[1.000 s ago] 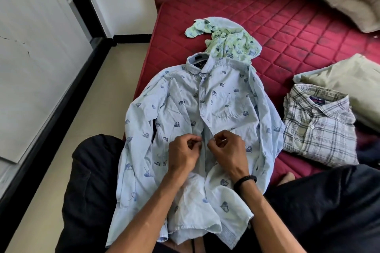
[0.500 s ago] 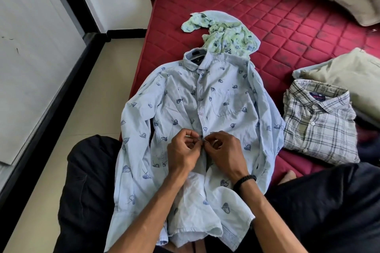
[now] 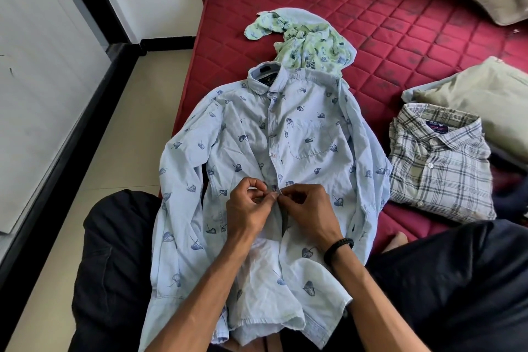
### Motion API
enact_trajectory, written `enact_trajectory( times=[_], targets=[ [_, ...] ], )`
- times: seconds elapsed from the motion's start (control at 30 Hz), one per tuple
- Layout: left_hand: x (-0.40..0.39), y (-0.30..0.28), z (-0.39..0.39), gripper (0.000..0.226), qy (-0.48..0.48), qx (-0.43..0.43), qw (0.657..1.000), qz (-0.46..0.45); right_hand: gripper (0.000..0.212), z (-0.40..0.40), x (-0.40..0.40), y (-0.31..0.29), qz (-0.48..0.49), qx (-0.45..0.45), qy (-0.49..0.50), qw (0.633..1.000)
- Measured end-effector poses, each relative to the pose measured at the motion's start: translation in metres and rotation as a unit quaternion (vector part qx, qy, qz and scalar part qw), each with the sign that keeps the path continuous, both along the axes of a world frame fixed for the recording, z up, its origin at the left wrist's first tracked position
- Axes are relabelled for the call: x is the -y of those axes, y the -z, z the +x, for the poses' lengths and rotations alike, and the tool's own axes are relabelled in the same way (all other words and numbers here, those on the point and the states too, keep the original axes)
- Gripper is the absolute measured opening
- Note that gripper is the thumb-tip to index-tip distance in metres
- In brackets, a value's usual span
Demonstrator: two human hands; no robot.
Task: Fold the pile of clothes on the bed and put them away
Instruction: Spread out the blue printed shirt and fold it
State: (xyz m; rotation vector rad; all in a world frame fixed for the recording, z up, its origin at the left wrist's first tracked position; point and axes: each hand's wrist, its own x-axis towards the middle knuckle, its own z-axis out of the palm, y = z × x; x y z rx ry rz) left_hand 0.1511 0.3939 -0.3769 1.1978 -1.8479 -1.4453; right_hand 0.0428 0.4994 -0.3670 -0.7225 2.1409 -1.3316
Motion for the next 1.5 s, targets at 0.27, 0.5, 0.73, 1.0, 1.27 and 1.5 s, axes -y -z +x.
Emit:
enact_trajectory(
  times=[0.27, 0.5, 0.73, 1.0, 1.27, 1.5],
  targets=[
    [-0.001, -0.003, 0.000, 0.025, -0.006, -0.001, 1.000, -0.006, 0.007, -0.003, -0.002, -0.005, -0.053, 0.115, -0.013, 0.992],
    [-0.001, -0.004, 0.000, 0.024, -0.042, 0.017, 0.999, 0.020, 0.016, 0.003, 0.001, -0.004, 0.005, -0.106, -0.054, 0.993],
    [0.002, -0.005, 0.001, 0.019, -0.003, 0.008, 1.000, 0.010, 0.022, 0.001, -0.001, -0.001, -0.010, -0.076, -0.045, 0.996],
    [0.000, -0.011, 0.003, 0.009, 0.030, -0.008, 1.000, -0.003, 0.009, 0.001, 0.001, -0.001, -0.043, 0.033, 0.014, 0.998],
    [0.000, -0.008, 0.001, 0.008, -0.006, -0.029, 0.999, 0.044, 0.009, 0.010, 0.003, -0.006, -0.026, -0.058, 0.024, 0.998],
    [0.000, -0.006, -0.001, 0.016, -0.001, -0.082, 0.995, 0.056, 0.010, 0.006, 0.004, -0.002, -0.036, -0.026, 0.022, 0.999]
  ],
)
